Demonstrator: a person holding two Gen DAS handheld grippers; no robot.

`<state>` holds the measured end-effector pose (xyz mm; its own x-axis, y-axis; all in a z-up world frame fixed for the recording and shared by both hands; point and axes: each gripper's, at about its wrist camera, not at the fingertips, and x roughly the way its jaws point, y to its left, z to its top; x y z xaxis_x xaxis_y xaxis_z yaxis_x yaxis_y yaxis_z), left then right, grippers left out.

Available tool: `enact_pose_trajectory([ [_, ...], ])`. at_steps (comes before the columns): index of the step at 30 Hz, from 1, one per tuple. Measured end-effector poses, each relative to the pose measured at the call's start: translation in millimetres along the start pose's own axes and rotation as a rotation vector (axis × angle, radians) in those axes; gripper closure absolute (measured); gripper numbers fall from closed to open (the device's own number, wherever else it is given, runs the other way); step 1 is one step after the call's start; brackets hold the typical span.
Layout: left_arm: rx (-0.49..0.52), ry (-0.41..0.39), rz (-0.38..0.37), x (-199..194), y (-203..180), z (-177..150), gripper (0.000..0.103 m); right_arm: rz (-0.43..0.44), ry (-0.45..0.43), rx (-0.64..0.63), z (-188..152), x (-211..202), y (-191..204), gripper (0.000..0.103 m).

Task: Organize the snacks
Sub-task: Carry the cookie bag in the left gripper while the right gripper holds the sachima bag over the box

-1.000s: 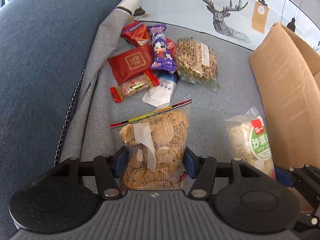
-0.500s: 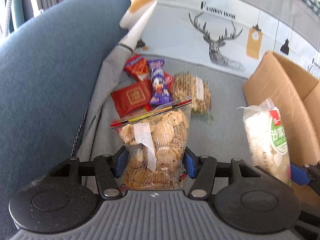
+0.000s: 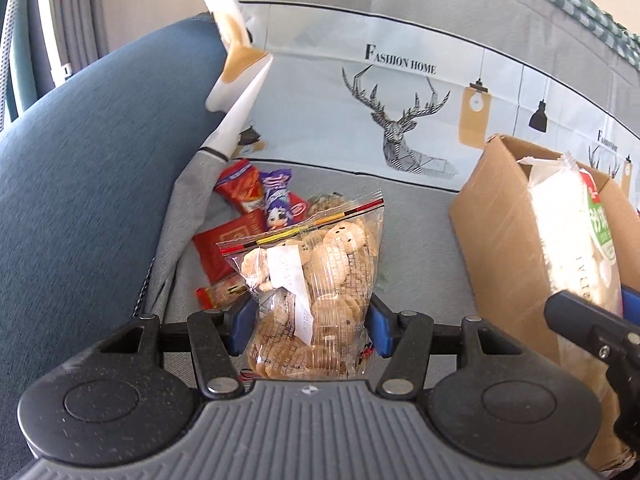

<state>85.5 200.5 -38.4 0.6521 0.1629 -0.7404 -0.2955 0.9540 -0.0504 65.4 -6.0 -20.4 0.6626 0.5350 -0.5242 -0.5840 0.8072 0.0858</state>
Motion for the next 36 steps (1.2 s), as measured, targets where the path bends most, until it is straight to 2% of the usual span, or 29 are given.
enact_pose_trajectory([
  [7,0.008,-0.066,-0.047,-21.5,-24.2,11.9,0.041,-0.040,-0.043,0.045,6.2,-19.2,-32.3,0.065],
  [15,0.033,-0.155,-0.118,-44.7,-67.5,20.5,0.041,-0.110,-0.140,0.128,8.2,-43.8,-78.2,0.065],
  [21,0.117,-0.235,-0.196,-57.4,-111.5,17.7,0.041,-0.195,-0.146,0.185,4.0,-52.7,-115.9,0.065],
  [28,0.238,-0.267,-0.280,-59.3,-159.3,8.1,0.041,-0.290,-0.124,0.280,-7.2,-62.9,-163.1,0.065],
  [36,0.304,-0.240,-0.331,-50.7,-193.0,-3.7,0.041,-0.343,-0.108,0.331,-19.2,-70.9,-192.8,0.065],
])
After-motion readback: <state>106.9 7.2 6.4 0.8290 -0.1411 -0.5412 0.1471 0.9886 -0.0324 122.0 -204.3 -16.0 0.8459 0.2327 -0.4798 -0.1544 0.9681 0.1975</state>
